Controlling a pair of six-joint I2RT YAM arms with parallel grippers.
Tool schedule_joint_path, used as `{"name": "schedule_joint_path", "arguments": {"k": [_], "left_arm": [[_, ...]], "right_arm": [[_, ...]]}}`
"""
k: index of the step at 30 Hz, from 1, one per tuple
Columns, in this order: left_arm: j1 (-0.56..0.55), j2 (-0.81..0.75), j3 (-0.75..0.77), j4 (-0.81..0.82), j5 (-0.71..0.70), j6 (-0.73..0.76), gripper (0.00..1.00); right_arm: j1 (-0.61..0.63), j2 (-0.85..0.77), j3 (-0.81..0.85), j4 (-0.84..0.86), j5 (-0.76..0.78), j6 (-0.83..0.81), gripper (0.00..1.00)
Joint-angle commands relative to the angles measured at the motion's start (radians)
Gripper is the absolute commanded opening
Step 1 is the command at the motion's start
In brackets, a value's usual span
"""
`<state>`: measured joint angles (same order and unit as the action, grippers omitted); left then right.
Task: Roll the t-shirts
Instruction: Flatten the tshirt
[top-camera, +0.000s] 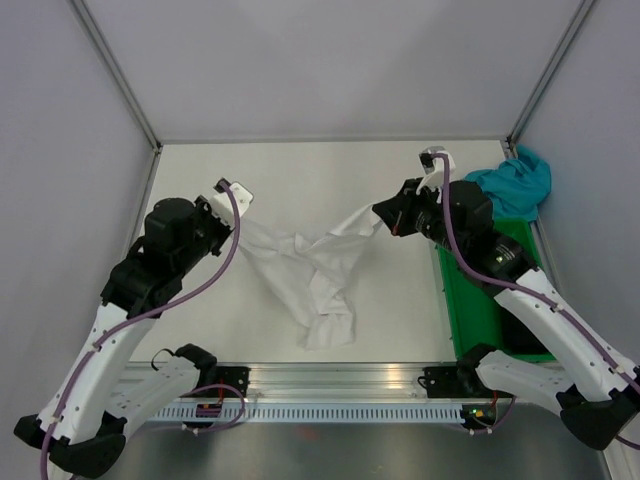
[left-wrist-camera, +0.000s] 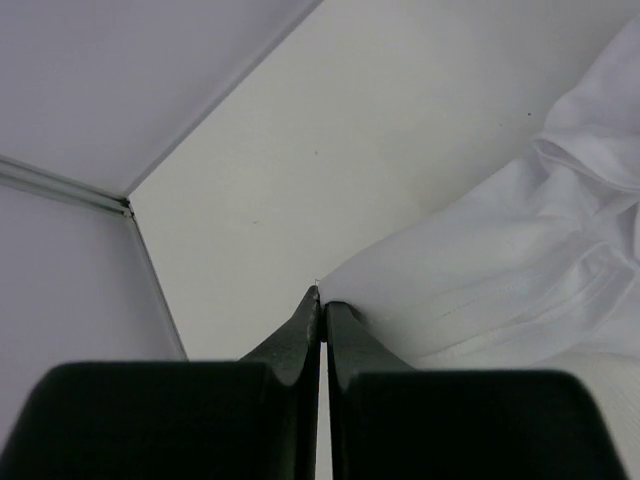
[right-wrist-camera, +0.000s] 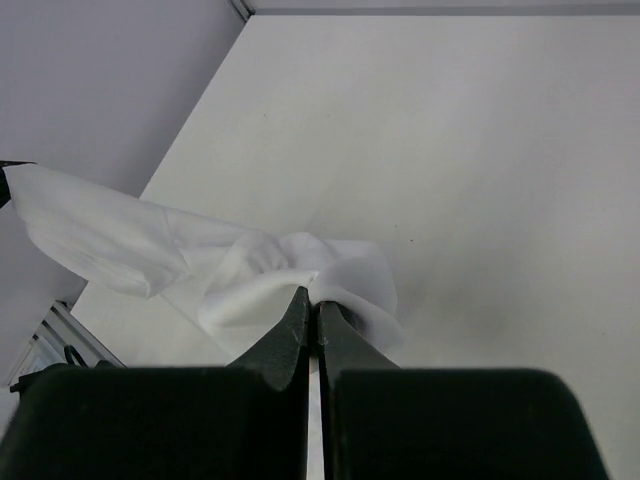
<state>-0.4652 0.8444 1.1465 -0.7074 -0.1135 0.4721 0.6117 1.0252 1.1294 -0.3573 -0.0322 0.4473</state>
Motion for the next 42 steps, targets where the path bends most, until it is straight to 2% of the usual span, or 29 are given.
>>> {"name": "schedule_joint_path", "arguments": {"k": [1, 7, 10, 11, 14, 15, 16, 17, 18, 19, 21, 22, 24, 25, 27, 28, 31, 37, 42], "left_arm": [[0.007, -0.039, 0.061, -0.078, -0.035, -0.049, 0.02], [0.007, -0.074, -0.013, -0.087, -0.034, -0.052, 0.02], [0.007, -0.083, -0.05, -0.092, 0.012, -0.064, 0.02], [0.005, -0.085, -0.059, -0.093, 0.03, -0.067, 0.02], [0.007, -0.084, -0.096, -0.102, 0.109, -0.073, 0.02], [0.005, -0.085, -0.115, -0.102, 0.17, -0.075, 0.02], [0.005, -0.087, -0.126, -0.099, 0.192, -0.075, 0.02], [0.005, -0.088, -0.136, -0.099, 0.211, -0.076, 0.02], [0.005, -0.088, -0.151, -0.099, 0.237, -0.084, 0.02], [0.005, -0.088, -0.156, -0.098, 0.247, -0.09, 0.02], [0.005, -0.085, -0.166, -0.095, 0.28, -0.102, 0.02], [0.007, -0.087, -0.172, -0.093, 0.291, -0.108, 0.02], [0.005, -0.088, -0.186, -0.087, 0.319, -0.116, 0.02], [0.005, -0.087, -0.189, -0.083, 0.322, -0.118, 0.02], [0.005, -0.079, -0.198, -0.073, 0.319, -0.122, 0.02], [0.005, -0.077, -0.2, -0.07, 0.318, -0.122, 0.02], [0.005, -0.074, -0.209, -0.066, 0.313, -0.125, 0.02], [0.005, -0.076, -0.237, -0.064, 0.295, -0.11, 0.02], [0.005, -0.099, -0.271, -0.069, 0.25, -0.087, 0.02]], "right_arm": [[0.003, -0.022, 0.024, -0.032, 0.006, 0.011, 0.0], [0.002, 0.105, 0.11, -0.017, 0.087, -0.031, 0.0], [0.0, 0.252, 0.268, -0.003, 0.138, -0.085, 0.0], [0.0, 0.3, 0.384, 0.001, 0.141, -0.103, 0.0], [0.0, 0.543, 0.6, 0.044, 0.131, -0.107, 0.0], [0.0, 0.591, 0.648, 0.056, 0.115, -0.092, 0.03], [0.0, 0.643, 0.696, 0.06, 0.095, -0.088, 0.13], [0.0, 0.744, 0.789, 0.031, 0.089, -0.084, 0.29], [0.0, 0.795, 0.838, -0.006, 0.091, -0.082, 0.7], [-0.001, 0.888, 0.927, -0.113, 0.122, -0.084, 0.83], [-0.001, 0.947, 0.974, -0.216, 0.167, -0.088, 0.92], [-0.001, 0.957, 0.962, -0.242, 0.19, -0.091, 0.92], [-0.001, 0.906, 0.8, -0.195, 0.186, -0.09, 0.93], [-0.003, 0.873, 0.642, -0.114, 0.169, -0.072, 0.93], [0.0, 0.761, 0.487, -0.034, 0.112, -0.049, 0.94], [0.002, 0.725, 0.351, 0.016, 0.104, -0.038, 0.94], [0.032, 0.624, 0.125, 0.076, 0.098, -0.004, 0.92], [0.186, 0.555, -0.146, 0.141, 0.092, 0.08, 0.89], [0.286, 0.556, -0.266, 0.231, 0.092, 0.163, 0.84]]}}
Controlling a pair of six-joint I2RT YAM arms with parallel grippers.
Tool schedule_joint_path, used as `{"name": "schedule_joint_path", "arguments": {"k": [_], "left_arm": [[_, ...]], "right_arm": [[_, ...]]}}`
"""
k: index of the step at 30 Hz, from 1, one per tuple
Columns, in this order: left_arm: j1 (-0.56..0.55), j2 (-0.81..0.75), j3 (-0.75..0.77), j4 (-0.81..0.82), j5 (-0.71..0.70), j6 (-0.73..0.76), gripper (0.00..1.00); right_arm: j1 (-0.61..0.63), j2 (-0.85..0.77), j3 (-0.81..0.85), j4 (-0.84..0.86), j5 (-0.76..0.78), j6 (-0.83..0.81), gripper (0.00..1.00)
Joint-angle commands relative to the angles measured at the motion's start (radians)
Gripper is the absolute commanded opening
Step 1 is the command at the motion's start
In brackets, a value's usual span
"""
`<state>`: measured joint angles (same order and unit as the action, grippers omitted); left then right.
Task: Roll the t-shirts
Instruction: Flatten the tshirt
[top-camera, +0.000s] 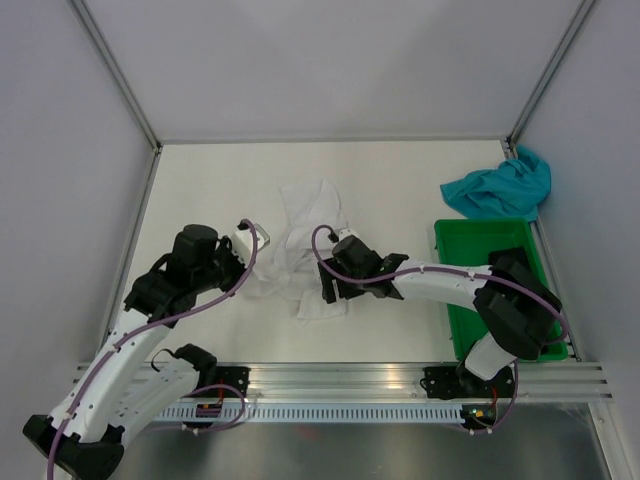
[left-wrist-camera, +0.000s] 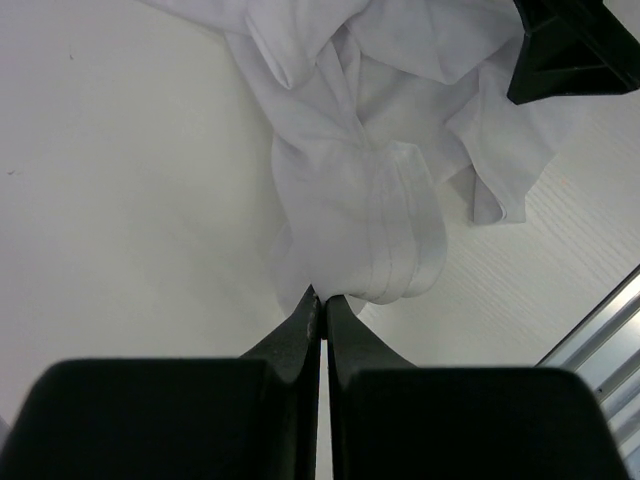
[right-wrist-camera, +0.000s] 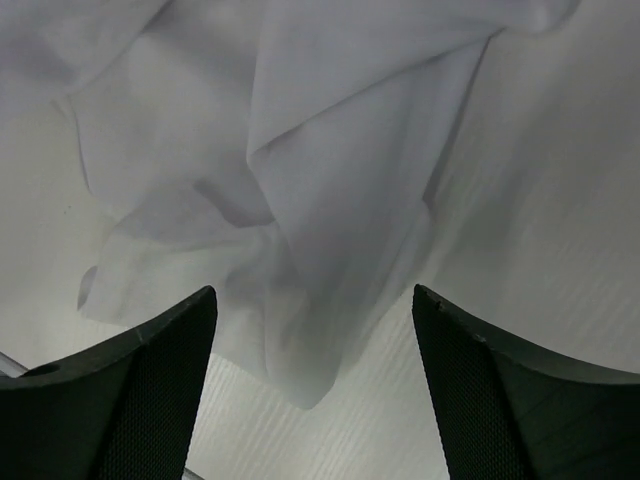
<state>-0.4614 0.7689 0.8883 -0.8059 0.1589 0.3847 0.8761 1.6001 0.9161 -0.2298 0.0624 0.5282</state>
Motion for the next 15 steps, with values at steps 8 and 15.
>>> {"name": "schedule_joint_path", "arguments": {"k": [8, 15], "left_arm": [[0.001, -0.062, -0.037, -0.149, 0.192, 0.129, 0.18], [0.001, -0.02, -0.068, -0.234, 0.307, 0.244, 0.67]], "right_arm": [[0.032, -0.084, -0.22, 0.218, 0.081, 0.18, 0.01], [-0.202, -0.19, -0.143, 0.118, 0.156, 0.001, 0.0]]}}
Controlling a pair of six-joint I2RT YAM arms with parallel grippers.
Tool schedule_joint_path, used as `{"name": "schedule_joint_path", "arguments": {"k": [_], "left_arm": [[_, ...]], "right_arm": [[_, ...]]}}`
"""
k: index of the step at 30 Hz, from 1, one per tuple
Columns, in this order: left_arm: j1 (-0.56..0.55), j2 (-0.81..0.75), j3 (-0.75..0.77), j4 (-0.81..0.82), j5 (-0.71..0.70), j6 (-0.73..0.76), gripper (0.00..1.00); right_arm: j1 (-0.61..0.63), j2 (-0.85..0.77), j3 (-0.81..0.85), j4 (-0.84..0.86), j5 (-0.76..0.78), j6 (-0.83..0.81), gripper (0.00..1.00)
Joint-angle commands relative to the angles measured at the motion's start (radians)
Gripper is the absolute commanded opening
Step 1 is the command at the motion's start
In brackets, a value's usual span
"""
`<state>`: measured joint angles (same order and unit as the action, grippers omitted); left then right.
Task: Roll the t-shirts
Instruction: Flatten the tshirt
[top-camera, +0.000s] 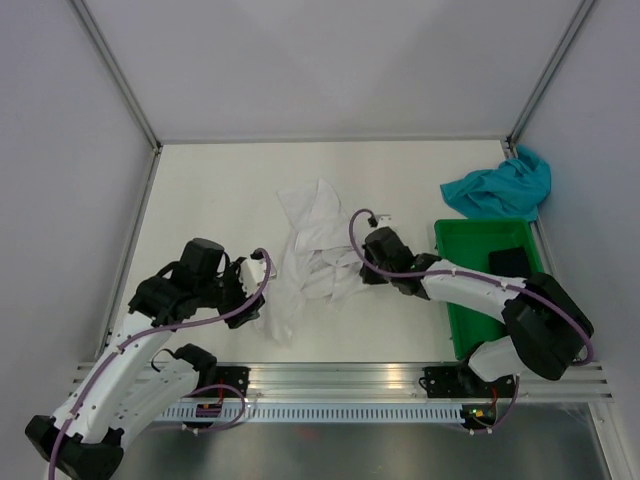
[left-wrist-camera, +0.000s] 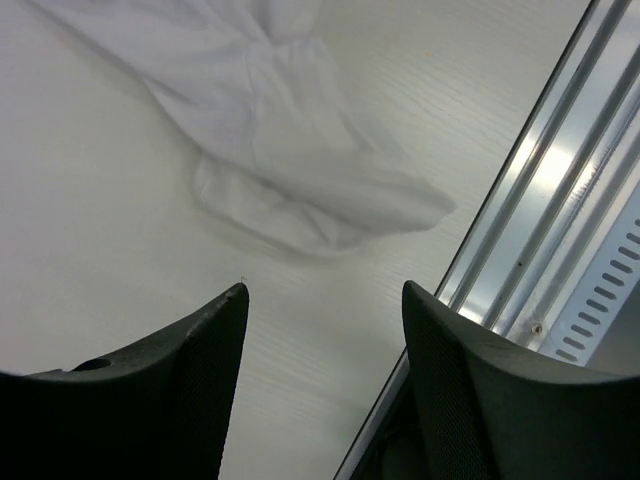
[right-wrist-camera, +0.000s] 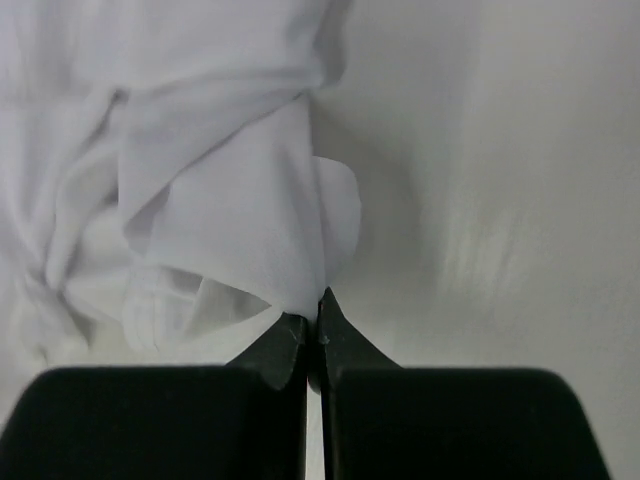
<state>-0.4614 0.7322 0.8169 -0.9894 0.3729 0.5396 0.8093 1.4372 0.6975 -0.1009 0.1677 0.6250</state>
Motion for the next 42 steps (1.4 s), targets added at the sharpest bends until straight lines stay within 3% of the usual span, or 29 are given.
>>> {"name": "schedule_joint_path", "arguments": {"k": [1, 4, 8, 9, 11, 14, 18, 24, 27, 30, 31, 33, 34, 37, 42], "left_arm": [[0.001, 0.018, 0.011, -0.051, 0.09, 0.088, 0.69], [0.001, 0.01, 0.037, -0.04, 0.069, 0.077, 0.7], [0.001, -0.014, 0.051, -0.002, -0.007, 0.037, 0.71], [0.001, -0.02, 0.048, 0.015, -0.026, 0.03, 0.71], [0.003, -0.028, 0.047, 0.024, -0.067, 0.008, 0.72], [0.001, -0.043, 0.031, 0.031, -0.086, -0.006, 0.72], [0.003, -0.054, -0.001, 0.06, -0.085, -0.003, 0.73], [0.001, 0.001, 0.001, 0.083, -0.083, -0.026, 0.73], [0.003, -0.007, -0.007, 0.093, -0.081, -0.035, 0.73], [0.001, -0.019, -0.016, 0.095, -0.088, -0.038, 0.73], [0.003, -0.027, -0.019, 0.095, -0.101, -0.036, 0.73], [0.003, -0.028, -0.019, 0.098, -0.12, -0.038, 0.73], [0.003, -0.025, -0.018, 0.103, -0.141, -0.041, 0.73], [0.003, 0.015, -0.01, 0.127, -0.225, -0.072, 0.75], [0.001, 0.139, 0.005, 0.179, -0.345, -0.084, 0.75]], "right_arm": [[-0.221, 0.003, 0.162, -0.049, 0.059, -0.123, 0.0], [-0.312, 0.112, 0.376, -0.112, 0.122, -0.234, 0.06], [-0.404, 0.306, 0.678, -0.187, 0.029, -0.269, 0.43], [-0.418, 0.384, 0.812, -0.276, 0.021, -0.265, 0.52], [-0.43, 0.425, 0.901, -0.351, 0.036, -0.272, 0.65], [-0.404, 0.336, 0.753, -0.274, 0.053, -0.266, 0.74], [-0.398, 0.174, 0.429, -0.158, 0.087, -0.24, 0.8], [-0.401, 0.199, 0.307, -0.187, 0.099, -0.271, 0.81], [-0.406, 0.235, 0.278, -0.186, 0.098, -0.271, 0.81], [-0.406, 0.265, 0.263, -0.184, 0.073, -0.275, 0.73], [-0.406, 0.266, 0.257, -0.184, 0.043, -0.275, 0.6], [-0.403, 0.247, 0.225, -0.166, 0.001, -0.28, 0.45], [-0.392, 0.235, 0.214, -0.163, -0.013, -0.283, 0.29], [-0.327, 0.166, 0.177, -0.178, -0.075, -0.324, 0.03], [-0.135, -0.015, 0.123, -0.312, -0.163, -0.3, 0.0]]}}
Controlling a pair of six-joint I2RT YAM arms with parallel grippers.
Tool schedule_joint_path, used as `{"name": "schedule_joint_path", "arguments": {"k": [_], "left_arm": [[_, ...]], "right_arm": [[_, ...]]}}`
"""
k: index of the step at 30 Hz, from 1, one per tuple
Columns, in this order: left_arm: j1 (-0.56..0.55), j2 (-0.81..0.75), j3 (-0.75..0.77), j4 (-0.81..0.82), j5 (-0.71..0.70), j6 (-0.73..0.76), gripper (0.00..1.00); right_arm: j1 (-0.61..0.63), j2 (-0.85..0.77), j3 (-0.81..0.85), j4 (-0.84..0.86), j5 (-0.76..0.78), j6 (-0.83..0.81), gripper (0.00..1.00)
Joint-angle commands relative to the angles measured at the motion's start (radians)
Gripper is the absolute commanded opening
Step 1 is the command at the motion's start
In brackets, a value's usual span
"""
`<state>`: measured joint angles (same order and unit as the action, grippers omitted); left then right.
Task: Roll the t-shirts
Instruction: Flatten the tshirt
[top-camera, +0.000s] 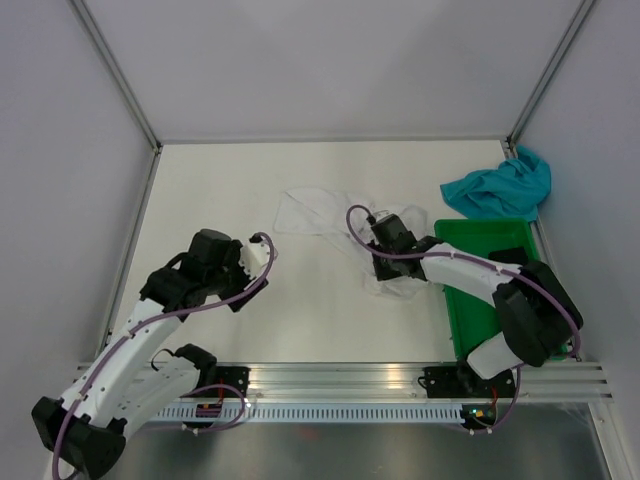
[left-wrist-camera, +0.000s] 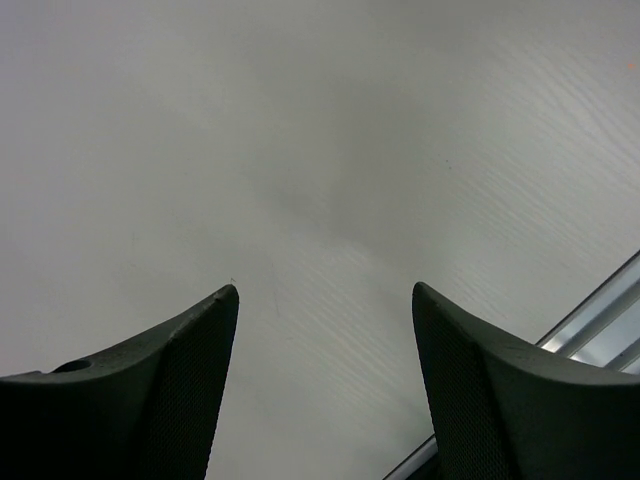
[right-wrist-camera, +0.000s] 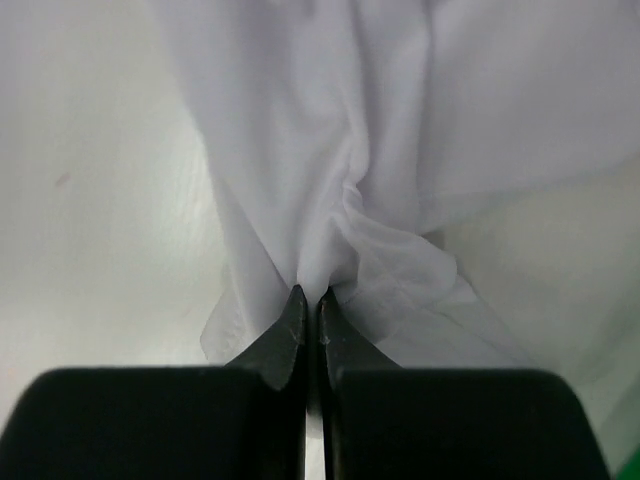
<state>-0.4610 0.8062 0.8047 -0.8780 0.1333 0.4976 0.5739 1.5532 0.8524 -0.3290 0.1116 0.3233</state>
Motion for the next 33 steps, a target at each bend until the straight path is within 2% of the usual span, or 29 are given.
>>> {"name": "schedule_joint_path", "arguments": {"k": [1, 4, 5, 8, 12, 14, 15, 18, 22, 25, 28, 29, 30, 32, 33], "left_arm": [[0.001, 0.088, 0.022, 0.079, -0.101, -0.034, 0.75], [0.001, 0.192, 0.036, 0.14, -0.09, 0.018, 0.75], [0.001, 0.27, 0.042, 0.18, -0.096, 0.03, 0.75], [0.001, 0.413, 0.092, 0.258, -0.11, 0.081, 0.75], [-0.001, 0.715, 0.242, 0.298, -0.106, 0.148, 0.71], [-0.002, 0.78, 0.272, 0.295, -0.063, 0.192, 0.71], [-0.007, 0.807, 0.274, 0.294, -0.049, 0.261, 0.71], [-0.005, 0.896, 0.298, 0.3, -0.067, 0.327, 0.72], [-0.005, 1.017, 0.381, 0.303, -0.069, 0.282, 0.72], [-0.005, 1.065, 0.396, 0.304, -0.032, 0.279, 0.72], [-0.005, 1.119, 0.422, 0.309, -0.058, 0.246, 0.71], [-0.005, 1.13, 0.422, 0.309, -0.063, 0.242, 0.67], [-0.005, 1.137, 0.416, 0.307, -0.064, 0.242, 0.54], [-0.005, 1.139, 0.401, 0.303, -0.049, 0.243, 0.4], [-0.005, 1.133, 0.386, 0.297, -0.032, 0.243, 0.24]], "right_arm": [[0.115, -0.165, -0.053, -0.088, -0.143, 0.019, 0.0], [0.139, -0.29, -0.142, -0.125, -0.226, 0.049, 0.0], [0.139, -0.341, -0.174, -0.145, -0.236, 0.072, 0.0], [0.139, -0.395, -0.203, -0.151, -0.244, 0.095, 0.0], [0.138, -0.387, -0.197, -0.159, -0.184, 0.105, 0.0], [0.138, -0.374, -0.191, -0.159, -0.171, 0.1, 0.0], [0.136, -0.367, -0.19, -0.159, -0.17, 0.1, 0.0], [0.136, -0.352, -0.187, -0.157, -0.155, 0.099, 0.0], [0.138, -0.331, -0.182, -0.148, -0.156, 0.099, 0.0], [0.138, -0.32, -0.177, -0.148, -0.148, 0.094, 0.0], [0.138, -0.321, -0.179, -0.154, -0.135, 0.094, 0.0], [0.138, -0.323, -0.174, -0.16, -0.132, 0.091, 0.0], [0.138, -0.323, -0.171, -0.163, -0.124, 0.089, 0.0], [0.136, -0.331, -0.158, -0.168, -0.118, 0.086, 0.0], [0.133, -0.334, -0.153, -0.168, -0.09, 0.085, 0.0]]}}
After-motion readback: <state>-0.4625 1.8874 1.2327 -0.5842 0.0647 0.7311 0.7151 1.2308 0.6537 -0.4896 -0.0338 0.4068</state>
